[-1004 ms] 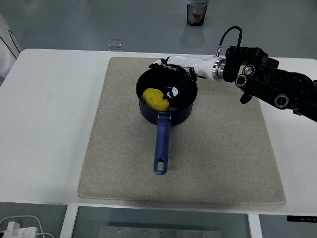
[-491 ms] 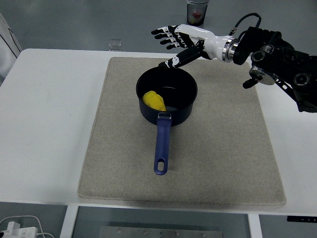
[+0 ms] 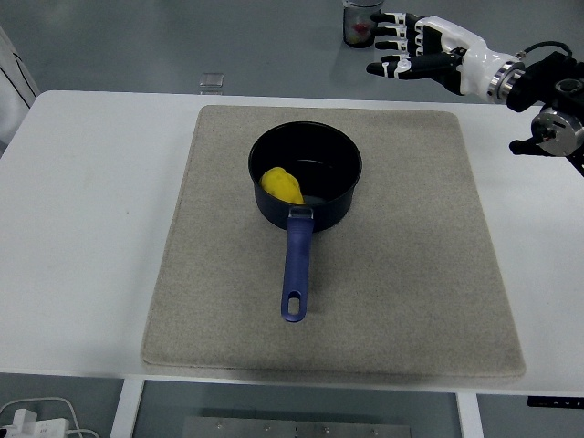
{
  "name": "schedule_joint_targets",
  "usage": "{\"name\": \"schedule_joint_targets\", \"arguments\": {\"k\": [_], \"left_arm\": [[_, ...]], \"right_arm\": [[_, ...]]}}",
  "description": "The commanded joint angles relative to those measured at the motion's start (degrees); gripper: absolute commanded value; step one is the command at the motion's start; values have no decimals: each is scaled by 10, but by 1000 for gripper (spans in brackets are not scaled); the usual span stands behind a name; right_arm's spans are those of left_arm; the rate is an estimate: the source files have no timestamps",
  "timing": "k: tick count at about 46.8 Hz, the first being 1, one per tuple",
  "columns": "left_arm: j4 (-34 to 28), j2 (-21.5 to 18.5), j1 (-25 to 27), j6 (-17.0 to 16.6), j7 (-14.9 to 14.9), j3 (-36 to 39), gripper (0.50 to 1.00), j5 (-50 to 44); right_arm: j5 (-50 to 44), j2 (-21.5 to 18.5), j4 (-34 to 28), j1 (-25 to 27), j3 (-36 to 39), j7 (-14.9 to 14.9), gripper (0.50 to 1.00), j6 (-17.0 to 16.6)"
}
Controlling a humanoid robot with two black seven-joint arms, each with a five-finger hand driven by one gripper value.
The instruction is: Put the potato in the blue pot
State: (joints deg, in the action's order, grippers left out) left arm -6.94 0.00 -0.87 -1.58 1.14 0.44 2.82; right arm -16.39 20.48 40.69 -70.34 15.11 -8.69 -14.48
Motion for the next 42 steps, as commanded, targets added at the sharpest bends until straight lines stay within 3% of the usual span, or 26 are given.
{"name": "schedule_joint_targets", "arguments": {"k": [1,17,42], "left_arm": [[0,0,0,0,0,0,996,0],[0,0,0,0,0,0,996,0],[0,0,0,0,0,0,996,1]], "right_arm": [[36,2,-22,9,0,0,913,1],[211,2,-58,51,4,2,913,2],[289,-11,-61,105,48,2,913,-1]]}}
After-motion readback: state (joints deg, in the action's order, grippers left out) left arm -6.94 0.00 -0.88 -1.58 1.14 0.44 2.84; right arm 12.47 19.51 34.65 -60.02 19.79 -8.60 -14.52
